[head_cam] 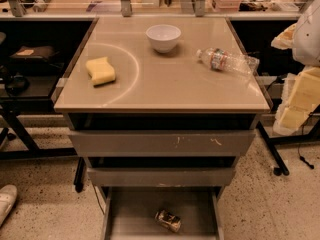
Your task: Pick orange can from bottom drawer and place on counter
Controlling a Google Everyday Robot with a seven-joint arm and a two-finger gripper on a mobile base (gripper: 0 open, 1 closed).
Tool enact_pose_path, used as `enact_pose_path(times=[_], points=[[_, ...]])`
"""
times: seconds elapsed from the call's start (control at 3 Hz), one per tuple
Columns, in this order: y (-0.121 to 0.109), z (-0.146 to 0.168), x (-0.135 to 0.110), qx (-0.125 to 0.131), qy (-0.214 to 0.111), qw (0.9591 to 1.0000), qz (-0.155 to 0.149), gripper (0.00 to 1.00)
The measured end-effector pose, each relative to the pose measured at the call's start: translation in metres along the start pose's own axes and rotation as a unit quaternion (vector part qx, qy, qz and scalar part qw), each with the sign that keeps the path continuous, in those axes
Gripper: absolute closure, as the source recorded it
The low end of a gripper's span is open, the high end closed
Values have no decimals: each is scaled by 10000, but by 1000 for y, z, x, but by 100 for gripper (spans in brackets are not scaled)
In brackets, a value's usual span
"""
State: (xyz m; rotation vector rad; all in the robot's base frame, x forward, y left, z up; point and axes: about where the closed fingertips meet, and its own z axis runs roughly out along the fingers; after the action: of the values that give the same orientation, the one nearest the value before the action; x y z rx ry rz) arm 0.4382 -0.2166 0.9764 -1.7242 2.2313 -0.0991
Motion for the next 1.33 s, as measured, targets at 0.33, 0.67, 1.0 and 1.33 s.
enact_pose_path(times=[0.33,0.67,1.0,1.33], points=[[3,9,5,25,29,10000,23,0],[18,44,22,-92,-133,9999,1,0],[35,100,47,-250,-257,9989,-303,0],[35,100,47,-250,-257,9989,-303,0]])
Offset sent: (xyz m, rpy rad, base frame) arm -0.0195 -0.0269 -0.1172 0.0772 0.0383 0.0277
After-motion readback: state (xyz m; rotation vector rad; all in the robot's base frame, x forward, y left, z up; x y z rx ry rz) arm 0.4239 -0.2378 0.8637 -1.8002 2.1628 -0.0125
